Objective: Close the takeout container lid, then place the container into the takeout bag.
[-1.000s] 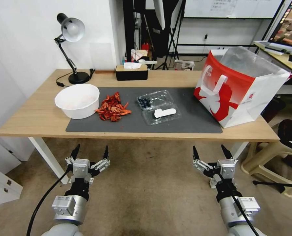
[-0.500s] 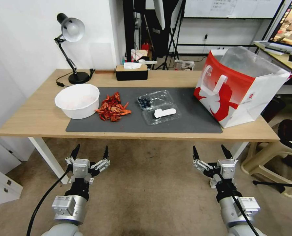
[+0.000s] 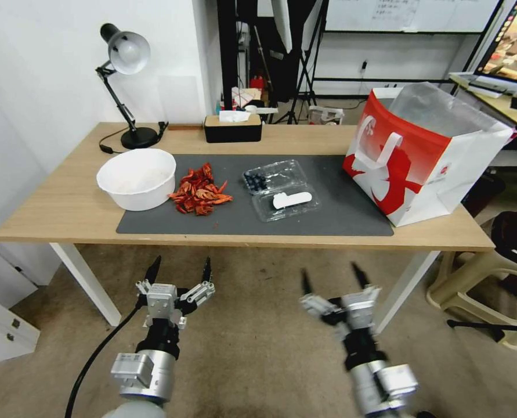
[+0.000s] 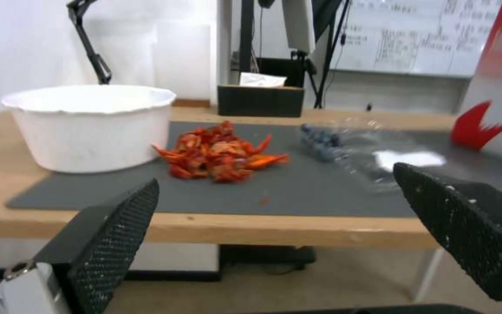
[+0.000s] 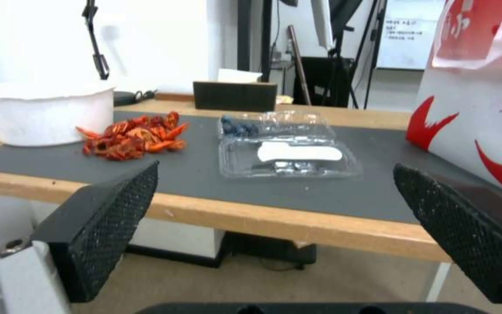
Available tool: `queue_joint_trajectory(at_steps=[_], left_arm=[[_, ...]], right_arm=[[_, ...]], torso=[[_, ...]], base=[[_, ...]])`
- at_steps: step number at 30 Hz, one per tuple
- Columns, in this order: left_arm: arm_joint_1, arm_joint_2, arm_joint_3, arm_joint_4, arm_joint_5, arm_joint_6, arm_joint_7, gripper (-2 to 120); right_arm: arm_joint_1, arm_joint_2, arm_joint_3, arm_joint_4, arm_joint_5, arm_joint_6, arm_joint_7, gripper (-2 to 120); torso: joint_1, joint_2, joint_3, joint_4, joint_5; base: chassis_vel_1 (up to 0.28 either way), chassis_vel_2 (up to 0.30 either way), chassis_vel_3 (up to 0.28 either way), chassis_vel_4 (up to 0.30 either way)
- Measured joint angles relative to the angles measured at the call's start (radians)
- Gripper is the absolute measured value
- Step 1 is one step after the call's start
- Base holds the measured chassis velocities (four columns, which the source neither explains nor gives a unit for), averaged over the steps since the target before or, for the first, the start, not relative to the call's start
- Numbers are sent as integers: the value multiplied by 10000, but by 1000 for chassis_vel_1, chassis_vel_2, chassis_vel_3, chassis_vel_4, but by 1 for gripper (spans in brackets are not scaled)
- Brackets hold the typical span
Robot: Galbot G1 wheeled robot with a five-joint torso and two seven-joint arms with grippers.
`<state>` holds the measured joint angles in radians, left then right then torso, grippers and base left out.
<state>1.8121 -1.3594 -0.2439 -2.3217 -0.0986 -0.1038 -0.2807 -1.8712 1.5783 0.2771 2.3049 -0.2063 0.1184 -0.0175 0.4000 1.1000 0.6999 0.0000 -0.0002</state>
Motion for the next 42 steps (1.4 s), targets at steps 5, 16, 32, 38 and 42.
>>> queue_joint_trajectory(at_steps=[5, 16, 32, 38, 42], left_arm=[[174, 348, 851, -64, -198, -518, -885, 100], [188, 404, 742, -68, -221, -712, -916, 100], [-26, 554, 508, 205, -433, -827, -641, 100], [-162, 657, 493, 355, -595, -792, -567, 100], [-400, 825, 494, 550, -760, -731, -537, 100]], right_arm=[[1, 1, 29, 21, -7, 24, 76, 100], [112, 27, 197, 4, 25, 14, 192, 100], [143, -209, 491, -226, 264, 18, 292, 100], [197, -258, 531, -256, 341, -20, 359, 100], [231, -353, 617, -256, 519, -103, 372, 100]], torso=[[0, 0, 0, 0, 1], [0, 0, 0, 0, 2], [1, 0, 1, 0, 2], [0, 0, 1, 0, 2], [0, 0, 1, 0, 2]], base=[[0, 0, 0, 0], [0, 0, 0, 0], [0, 0, 0, 0], [0, 0, 0, 0], [0, 0, 0, 0]])
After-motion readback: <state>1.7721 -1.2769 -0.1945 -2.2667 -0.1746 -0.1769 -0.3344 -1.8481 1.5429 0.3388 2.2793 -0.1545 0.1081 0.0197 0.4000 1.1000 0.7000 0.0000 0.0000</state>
